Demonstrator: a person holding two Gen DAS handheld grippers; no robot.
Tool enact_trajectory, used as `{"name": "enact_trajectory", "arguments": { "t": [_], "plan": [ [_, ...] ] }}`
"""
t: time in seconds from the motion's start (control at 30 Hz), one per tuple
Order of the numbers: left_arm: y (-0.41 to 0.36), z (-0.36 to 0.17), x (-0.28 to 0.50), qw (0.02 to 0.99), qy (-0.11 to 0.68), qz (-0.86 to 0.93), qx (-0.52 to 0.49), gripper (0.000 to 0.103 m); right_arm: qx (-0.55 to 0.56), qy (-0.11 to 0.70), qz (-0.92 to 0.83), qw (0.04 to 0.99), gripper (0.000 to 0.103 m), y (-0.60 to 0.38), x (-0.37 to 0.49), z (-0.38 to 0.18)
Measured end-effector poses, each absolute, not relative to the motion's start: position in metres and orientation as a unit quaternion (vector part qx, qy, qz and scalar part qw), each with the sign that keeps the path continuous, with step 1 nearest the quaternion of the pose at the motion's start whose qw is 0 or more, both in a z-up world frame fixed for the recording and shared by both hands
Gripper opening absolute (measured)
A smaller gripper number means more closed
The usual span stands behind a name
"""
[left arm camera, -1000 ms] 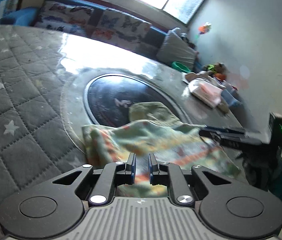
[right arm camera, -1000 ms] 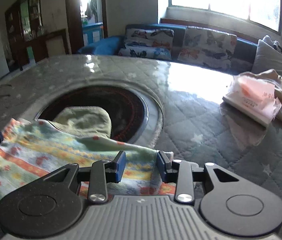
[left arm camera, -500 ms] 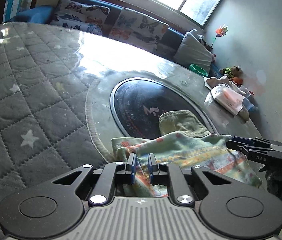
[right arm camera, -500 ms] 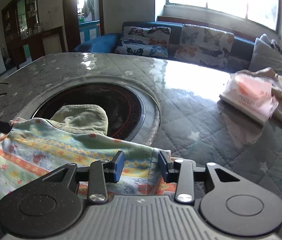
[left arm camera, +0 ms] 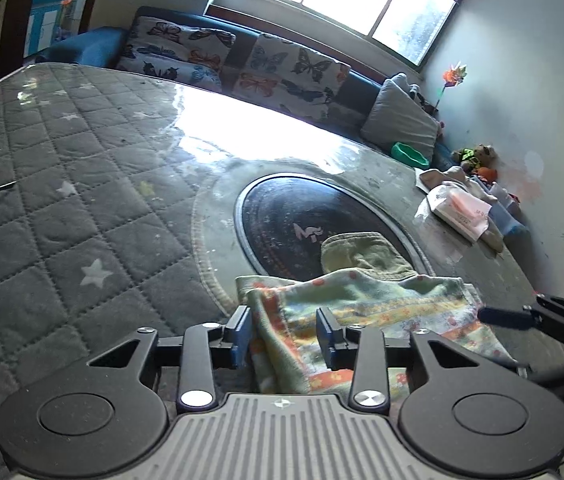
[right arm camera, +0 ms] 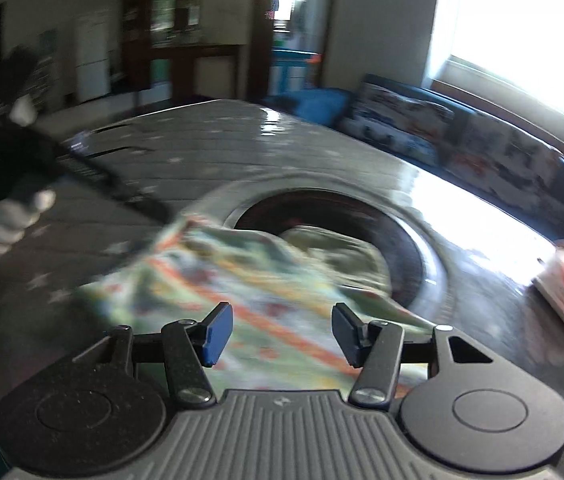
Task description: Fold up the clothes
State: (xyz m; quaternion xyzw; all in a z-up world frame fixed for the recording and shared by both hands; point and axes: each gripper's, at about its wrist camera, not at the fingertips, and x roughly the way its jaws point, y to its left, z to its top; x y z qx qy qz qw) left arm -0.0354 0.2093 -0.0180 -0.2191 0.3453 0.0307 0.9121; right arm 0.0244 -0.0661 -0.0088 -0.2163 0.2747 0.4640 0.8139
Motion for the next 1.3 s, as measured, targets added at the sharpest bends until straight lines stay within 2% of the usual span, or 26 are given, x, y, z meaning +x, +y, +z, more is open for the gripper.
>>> {"name": "enact_trajectory", "arguments": {
  "t": [0.4,0.6,0.9,1.07,1.17,1.3],
  "plan": [
    [0.222,-0.021,-0.048,0.905,0.356,0.057,-0.226,0.054,-0.290,0.245,0.532,0.756,0.055,-0.018,-0.042,-0.018],
    [0.228,-0.024,-0.051,0.899,0.359,0.066,-0.244,0.058,-0.322,0.233,0.546,0.737,0.047,0.004,-0.062,-0.030],
    [0.226,-0.027,-0.054,0.890,0.362,0.058,-0.271,0.063,-0.361,0.227,0.549,0.719,0.041,0.031,-0.076,-0.048],
    [0.224,-0.025,-0.054,0.887,0.361,0.055,-0.283,0.069,-0.355,0.232,0.535,0.731,0.022,0.032,-0.074,-0.050],
    [0.223,-0.025,-0.054,0.884,0.360,0.056,-0.293,0.071,-0.330,0.239,0.538,0.738,0.016,0.028,-0.069,-0.044],
    [0.223,-0.026,-0.055,0.875,0.360,0.064,-0.317,0.075,-0.285,0.251,0.541,0.750,0.013,0.019,-0.060,-0.032]
  ]
}}
